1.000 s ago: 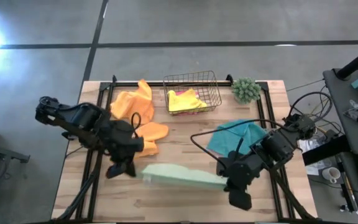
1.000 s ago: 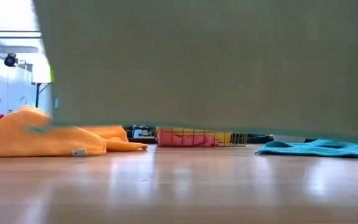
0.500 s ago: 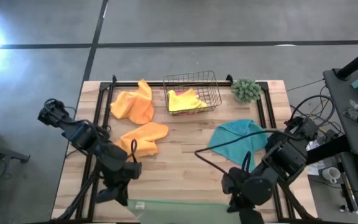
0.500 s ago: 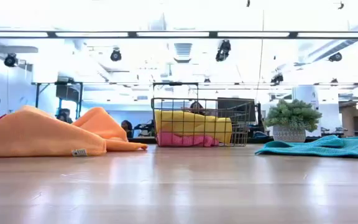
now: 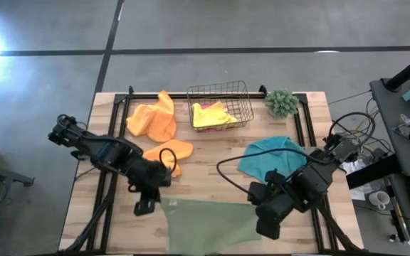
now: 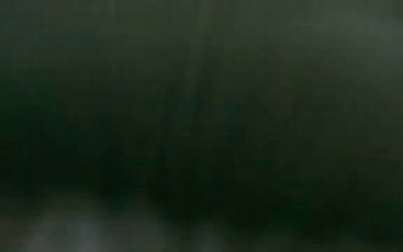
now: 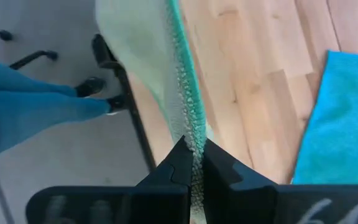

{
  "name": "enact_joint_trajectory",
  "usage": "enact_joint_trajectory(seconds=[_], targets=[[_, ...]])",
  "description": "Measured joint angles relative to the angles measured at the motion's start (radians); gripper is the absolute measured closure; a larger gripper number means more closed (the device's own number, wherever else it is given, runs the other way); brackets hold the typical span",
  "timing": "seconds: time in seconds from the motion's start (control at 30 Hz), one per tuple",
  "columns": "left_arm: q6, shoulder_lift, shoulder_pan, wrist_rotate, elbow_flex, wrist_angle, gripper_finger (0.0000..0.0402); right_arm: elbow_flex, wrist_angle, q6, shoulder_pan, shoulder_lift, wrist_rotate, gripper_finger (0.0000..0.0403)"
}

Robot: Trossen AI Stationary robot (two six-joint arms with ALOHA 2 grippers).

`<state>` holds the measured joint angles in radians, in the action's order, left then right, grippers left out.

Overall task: Fold microfiber towels
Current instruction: Fold the green microfiber cloth

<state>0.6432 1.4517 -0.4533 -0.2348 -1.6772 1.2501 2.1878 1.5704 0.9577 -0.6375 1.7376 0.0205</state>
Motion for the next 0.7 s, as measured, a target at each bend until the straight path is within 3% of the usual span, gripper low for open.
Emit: enact_joint_trajectory(seconds=[0.17,0.7], targets=[[-0.06,0.018,0.057,0.143,0.019,0.11,0.0402,-0.075,0.0,-0.009,0.024,0.007,0.053,0.0394],[-0.232,0.02,0.199,0.32,0.328,-0.054,0.0402,-0.432,-0.002,-0.195,0.131,0.006,0.255,0.0394]])
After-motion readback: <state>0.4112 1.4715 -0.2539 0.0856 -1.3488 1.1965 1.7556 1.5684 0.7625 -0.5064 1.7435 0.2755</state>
